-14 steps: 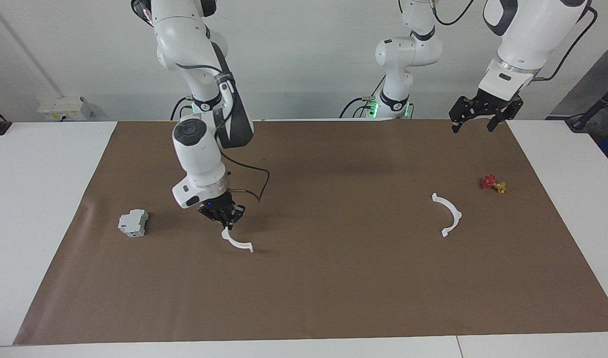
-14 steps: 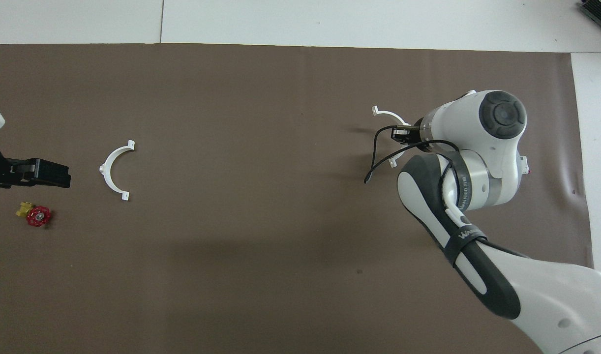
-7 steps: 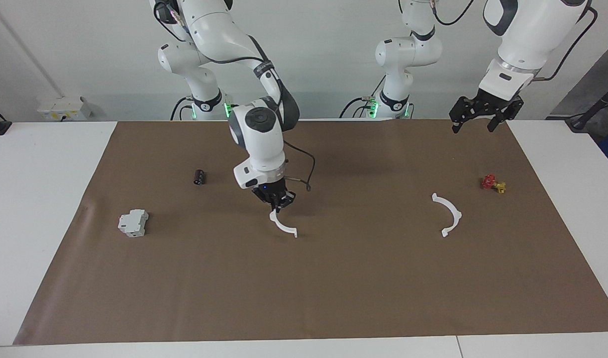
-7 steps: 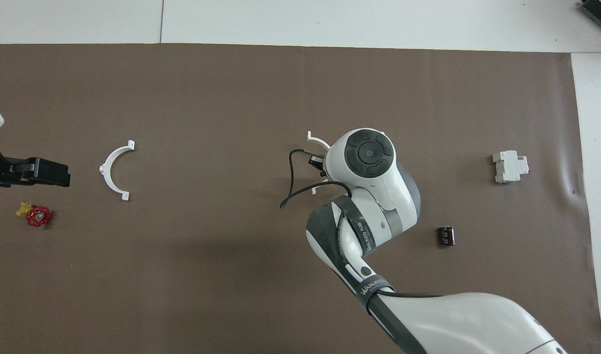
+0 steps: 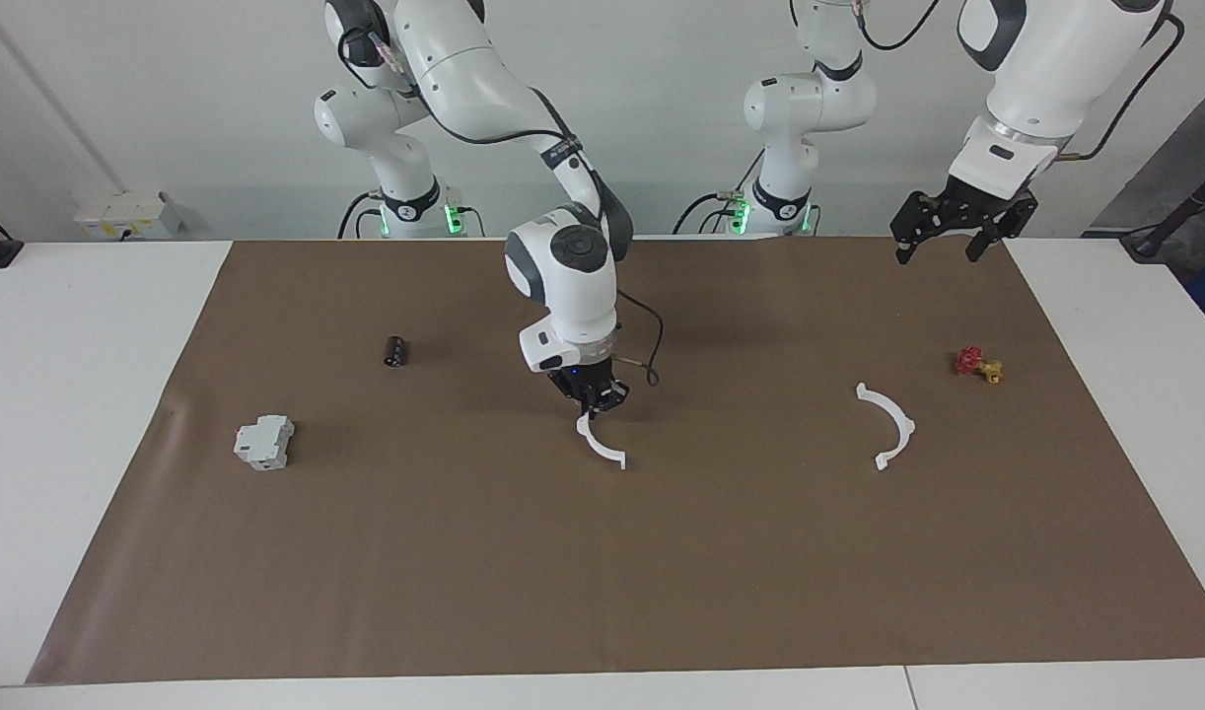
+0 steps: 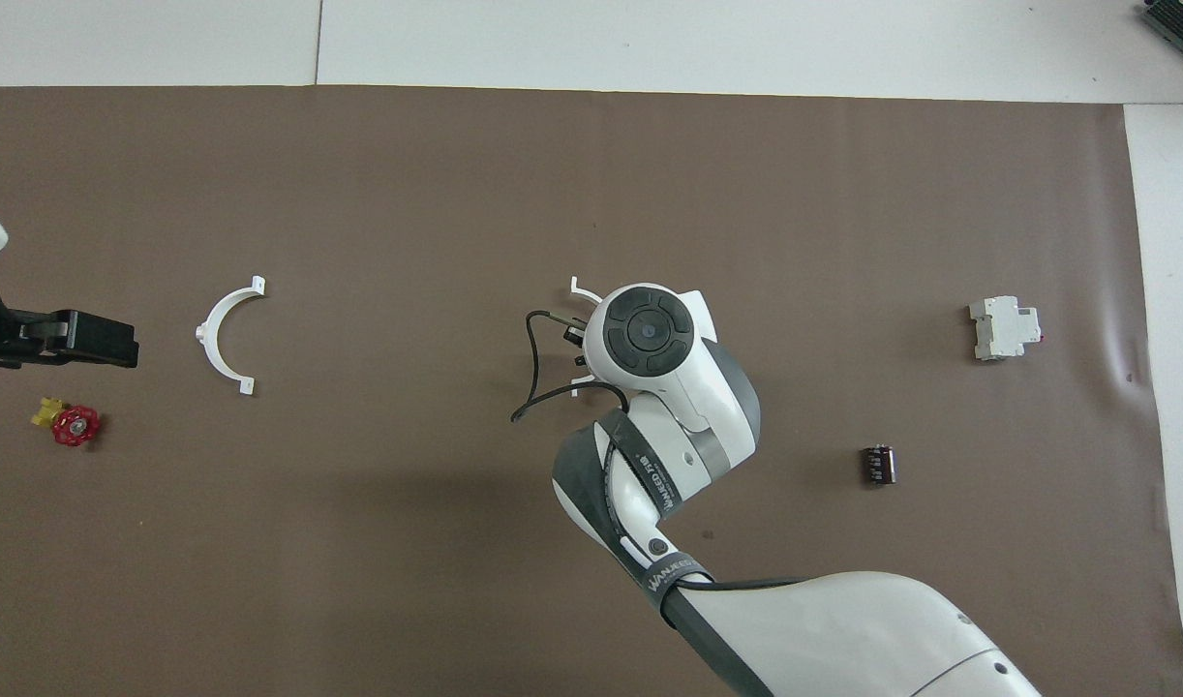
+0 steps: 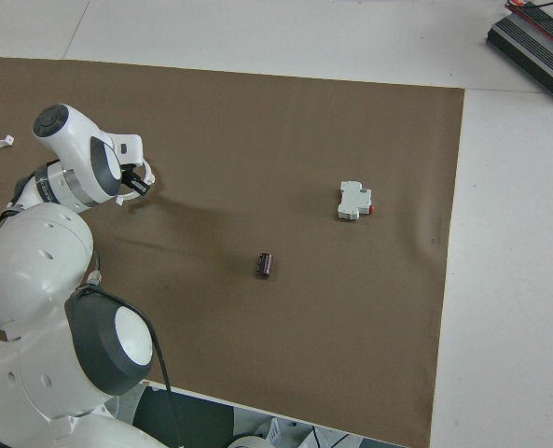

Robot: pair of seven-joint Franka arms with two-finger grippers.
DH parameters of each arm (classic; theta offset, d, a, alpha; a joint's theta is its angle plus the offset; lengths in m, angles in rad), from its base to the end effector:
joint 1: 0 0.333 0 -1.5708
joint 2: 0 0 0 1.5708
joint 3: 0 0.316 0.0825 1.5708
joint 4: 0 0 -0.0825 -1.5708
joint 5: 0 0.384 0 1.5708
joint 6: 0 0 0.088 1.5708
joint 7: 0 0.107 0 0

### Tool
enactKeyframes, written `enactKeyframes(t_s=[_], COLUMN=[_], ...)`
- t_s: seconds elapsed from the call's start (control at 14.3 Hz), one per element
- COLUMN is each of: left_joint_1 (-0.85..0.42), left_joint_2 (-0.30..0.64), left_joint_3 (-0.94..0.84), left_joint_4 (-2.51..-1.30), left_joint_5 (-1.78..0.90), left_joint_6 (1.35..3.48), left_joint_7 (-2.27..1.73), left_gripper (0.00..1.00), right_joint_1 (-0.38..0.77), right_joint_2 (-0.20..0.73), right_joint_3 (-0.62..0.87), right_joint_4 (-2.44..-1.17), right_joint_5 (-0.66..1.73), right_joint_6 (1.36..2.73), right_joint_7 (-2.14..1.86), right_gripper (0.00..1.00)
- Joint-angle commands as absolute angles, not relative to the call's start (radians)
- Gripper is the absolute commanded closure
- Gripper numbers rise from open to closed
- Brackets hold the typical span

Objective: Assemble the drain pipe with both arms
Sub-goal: 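Carry the half-ring with the right gripper toward the table center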

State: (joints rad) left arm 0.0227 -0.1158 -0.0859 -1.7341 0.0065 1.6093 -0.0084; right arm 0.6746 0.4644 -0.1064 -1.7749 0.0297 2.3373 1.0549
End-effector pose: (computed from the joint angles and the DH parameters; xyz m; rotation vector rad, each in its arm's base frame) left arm 0.5189 -0.0346 0.6126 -3.1237 0.0851 0.0138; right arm 0.5576 0.3640 0.3090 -2.9894 0.7516 -0.1346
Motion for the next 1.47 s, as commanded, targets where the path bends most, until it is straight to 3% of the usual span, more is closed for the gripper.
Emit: enactKeyframes(t_s=[0.0, 1.4], left_joint_1=[0.035, 0.035], left_joint_2=[-0.132, -0.133], left_joint_3=[-0.092, -0.092], left_joint_4=[-1.75, -1.753], left_joint_5=[-0.005, -0.005], left_joint_6=[1.623, 1.626], left_joint_7=[0.005, 0.005], left_gripper=[0.0, 0.0], right_joint_1=[0.698, 0.71], right_joint_2=[0.497, 0.497], right_joint_3=[-0.109, -0.109], right_joint_4=[-1.755, -1.769], right_joint_5=[0.014, -0.017], right_joint_6=[2.368, 2.362], right_joint_7=[1.117, 1.129], right_gripper=[1.0, 1.0])
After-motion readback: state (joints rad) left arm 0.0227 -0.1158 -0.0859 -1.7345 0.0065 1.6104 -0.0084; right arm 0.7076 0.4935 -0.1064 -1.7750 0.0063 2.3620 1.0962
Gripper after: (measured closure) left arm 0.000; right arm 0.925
